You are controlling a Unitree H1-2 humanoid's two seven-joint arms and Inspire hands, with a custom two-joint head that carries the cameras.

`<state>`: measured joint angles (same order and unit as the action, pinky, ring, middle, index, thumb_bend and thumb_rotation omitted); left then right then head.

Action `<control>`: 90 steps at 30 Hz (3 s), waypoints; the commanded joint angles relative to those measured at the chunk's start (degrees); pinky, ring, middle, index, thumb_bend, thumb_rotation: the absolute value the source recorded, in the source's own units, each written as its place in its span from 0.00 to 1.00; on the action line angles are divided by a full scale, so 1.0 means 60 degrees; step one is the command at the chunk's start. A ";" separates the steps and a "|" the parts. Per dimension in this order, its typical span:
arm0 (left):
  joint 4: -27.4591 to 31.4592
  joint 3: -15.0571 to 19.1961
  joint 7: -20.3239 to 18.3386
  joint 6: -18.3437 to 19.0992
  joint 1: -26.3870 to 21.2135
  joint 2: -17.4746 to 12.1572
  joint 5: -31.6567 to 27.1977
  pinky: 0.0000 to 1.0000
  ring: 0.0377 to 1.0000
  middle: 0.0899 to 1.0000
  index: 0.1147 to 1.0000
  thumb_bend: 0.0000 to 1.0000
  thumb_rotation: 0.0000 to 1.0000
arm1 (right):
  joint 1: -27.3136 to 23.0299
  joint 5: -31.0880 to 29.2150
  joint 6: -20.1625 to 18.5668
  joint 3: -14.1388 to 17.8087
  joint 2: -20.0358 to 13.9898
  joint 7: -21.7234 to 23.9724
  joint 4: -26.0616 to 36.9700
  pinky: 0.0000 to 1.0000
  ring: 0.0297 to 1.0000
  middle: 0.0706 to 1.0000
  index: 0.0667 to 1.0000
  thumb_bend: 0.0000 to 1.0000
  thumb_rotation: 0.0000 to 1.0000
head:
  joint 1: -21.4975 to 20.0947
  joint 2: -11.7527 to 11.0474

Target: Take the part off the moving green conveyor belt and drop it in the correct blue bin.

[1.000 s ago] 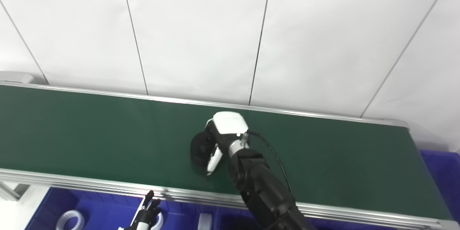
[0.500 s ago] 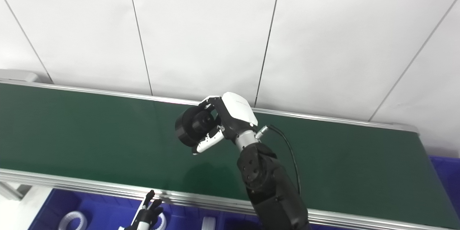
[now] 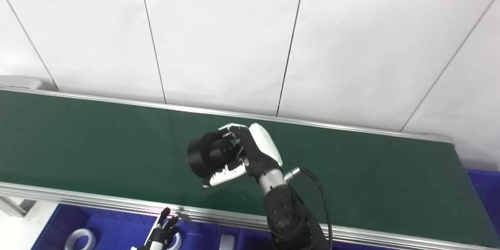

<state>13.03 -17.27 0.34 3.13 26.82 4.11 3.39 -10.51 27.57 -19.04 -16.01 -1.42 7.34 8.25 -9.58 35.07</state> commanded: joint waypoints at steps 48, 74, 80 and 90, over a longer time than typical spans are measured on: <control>0.2592 0.2689 -0.1515 0.3927 -0.1651 -0.2185 -0.3930 1.00 1.00 1.00 1.00 0.61 1.00 | 0.6336 0.2029 0.0597 0.0890 -0.0541 -0.0887 0.4834 0.30 0.36 0.41 0.50 0.52 0.01 | -0.6360 0.2987; 0.2925 0.2466 -0.1184 0.3958 -0.1408 -0.2247 -0.4032 1.00 1.00 0.98 1.00 0.59 1.00 | 0.6092 1.1451 0.1410 0.0492 0.1610 0.4841 0.5804 1.00 1.00 0.99 0.91 1.00 0.63 | -0.6174 0.3039; 0.2956 0.2323 -0.1061 0.3959 -0.1386 -0.2228 -0.4024 1.00 1.00 0.98 1.00 0.60 1.00 | 0.6131 1.0870 0.1524 0.0584 0.1790 0.4726 0.5987 1.00 0.98 0.99 0.92 1.00 0.67 | -0.6071 0.3014; 0.2932 0.1910 -0.1106 0.3568 -0.1113 -0.1911 -0.3470 1.00 0.99 0.98 1.00 0.59 1.00 | 0.6829 0.7780 0.1395 0.0813 0.1893 0.2849 0.5725 0.90 0.91 0.91 0.87 1.00 0.79 | -0.4200 0.2820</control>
<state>29.00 -5.22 -6.36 26.50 19.59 -8.17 -18.31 29.12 80.91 -12.09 -11.70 8.76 29.64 41.67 -38.50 52.38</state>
